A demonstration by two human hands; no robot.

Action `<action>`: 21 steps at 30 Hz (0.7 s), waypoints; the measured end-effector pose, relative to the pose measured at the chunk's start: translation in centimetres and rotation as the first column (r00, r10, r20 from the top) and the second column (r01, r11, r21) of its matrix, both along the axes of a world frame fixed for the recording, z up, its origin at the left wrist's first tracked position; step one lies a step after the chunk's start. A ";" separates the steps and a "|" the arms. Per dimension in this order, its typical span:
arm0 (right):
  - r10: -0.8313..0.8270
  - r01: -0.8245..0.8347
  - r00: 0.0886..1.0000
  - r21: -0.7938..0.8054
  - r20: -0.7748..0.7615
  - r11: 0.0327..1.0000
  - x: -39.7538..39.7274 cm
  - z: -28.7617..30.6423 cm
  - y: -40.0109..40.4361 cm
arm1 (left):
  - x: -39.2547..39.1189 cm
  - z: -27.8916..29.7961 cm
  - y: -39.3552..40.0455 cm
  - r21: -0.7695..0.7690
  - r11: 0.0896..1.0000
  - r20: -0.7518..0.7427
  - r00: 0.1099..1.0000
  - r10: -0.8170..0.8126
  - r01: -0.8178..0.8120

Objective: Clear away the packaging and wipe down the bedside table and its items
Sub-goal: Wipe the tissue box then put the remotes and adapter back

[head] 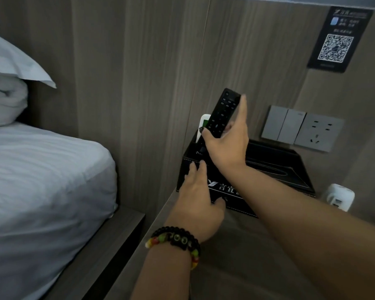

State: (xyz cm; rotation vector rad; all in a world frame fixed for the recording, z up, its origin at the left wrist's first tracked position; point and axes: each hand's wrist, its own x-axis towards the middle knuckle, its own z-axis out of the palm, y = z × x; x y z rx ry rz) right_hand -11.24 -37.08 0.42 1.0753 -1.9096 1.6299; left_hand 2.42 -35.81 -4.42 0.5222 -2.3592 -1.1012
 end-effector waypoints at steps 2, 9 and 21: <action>0.028 -0.027 1.000 0.041 -0.003 0.999 -0.1 0.1 0.0 | -0.2 0.0 0.0 0.003 1.000 0.005 1.000 0.001 -0.001; 0.042 -0.039 0.999 0.167 -0.014 0.985 -0.3 0.4 -0.1 | -0.2 0.0 0.1 0.008 1.000 0.020 1.000 -0.004 0.004; 0.109 -0.167 0.977 0.339 0.184 0.926 -1.5 1.3 0.7 | -0.4 0.0 0.2 0.012 1.000 0.025 1.000 0.017 -0.017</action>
